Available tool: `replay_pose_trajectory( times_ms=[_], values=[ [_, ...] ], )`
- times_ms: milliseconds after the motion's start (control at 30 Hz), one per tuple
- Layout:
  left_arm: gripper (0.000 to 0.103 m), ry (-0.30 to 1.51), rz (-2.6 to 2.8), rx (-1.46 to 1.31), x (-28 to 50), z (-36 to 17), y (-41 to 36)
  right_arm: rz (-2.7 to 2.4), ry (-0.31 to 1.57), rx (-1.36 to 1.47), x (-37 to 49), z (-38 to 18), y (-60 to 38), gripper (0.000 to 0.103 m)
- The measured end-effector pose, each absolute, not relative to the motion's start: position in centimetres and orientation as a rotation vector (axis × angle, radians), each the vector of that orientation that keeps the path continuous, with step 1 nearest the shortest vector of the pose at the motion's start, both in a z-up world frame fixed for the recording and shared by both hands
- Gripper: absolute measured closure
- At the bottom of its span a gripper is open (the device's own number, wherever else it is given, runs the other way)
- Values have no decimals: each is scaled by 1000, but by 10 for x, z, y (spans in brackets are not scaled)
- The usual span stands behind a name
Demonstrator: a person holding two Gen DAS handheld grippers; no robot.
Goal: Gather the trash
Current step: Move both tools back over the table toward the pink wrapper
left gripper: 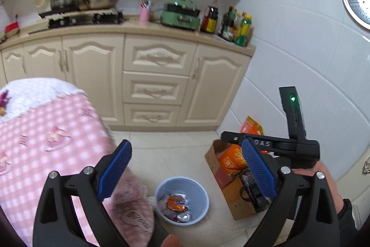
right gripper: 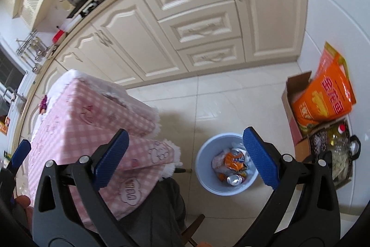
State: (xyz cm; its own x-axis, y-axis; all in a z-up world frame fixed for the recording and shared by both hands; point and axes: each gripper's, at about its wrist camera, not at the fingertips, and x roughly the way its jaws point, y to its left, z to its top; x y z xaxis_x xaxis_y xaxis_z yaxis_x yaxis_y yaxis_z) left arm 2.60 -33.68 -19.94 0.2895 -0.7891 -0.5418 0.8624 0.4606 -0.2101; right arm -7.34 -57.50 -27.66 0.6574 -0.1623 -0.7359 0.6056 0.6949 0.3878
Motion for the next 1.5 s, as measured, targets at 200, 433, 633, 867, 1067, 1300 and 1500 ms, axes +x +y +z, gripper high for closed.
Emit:
replay_pose_trajectory(
  times_ms=[200, 433, 633, 867, 1067, 1300, 1500],
  values=[
    [9, 580, -1033, 113, 34, -175, -296, -418, 678, 619, -60, -238, -544, 6],
    [8, 530, -904, 78, 57, -144, -241, -335, 628, 536, -33, -196, -500, 6],
    [8, 487, -790, 38, 82, -123, -193, -255, 596, 456, -1, -169, -453, 6],
    [7, 421, -652, 17, 107, -104, -136, -188, 575, 358, 33, -150, -400, 6],
    [7, 385, -553, 8, 124, -95, -99, -136, 560, 290, 63, -139, -363, 6],
    [6, 384, -470, 12, 146, -101, -65, -81, 567, 222, 107, -138, -328, 6],
    [6, 431, -416, 3, 177, -124, -45, -16, 641, 164, 170, -157, -297, 6]
  ],
)
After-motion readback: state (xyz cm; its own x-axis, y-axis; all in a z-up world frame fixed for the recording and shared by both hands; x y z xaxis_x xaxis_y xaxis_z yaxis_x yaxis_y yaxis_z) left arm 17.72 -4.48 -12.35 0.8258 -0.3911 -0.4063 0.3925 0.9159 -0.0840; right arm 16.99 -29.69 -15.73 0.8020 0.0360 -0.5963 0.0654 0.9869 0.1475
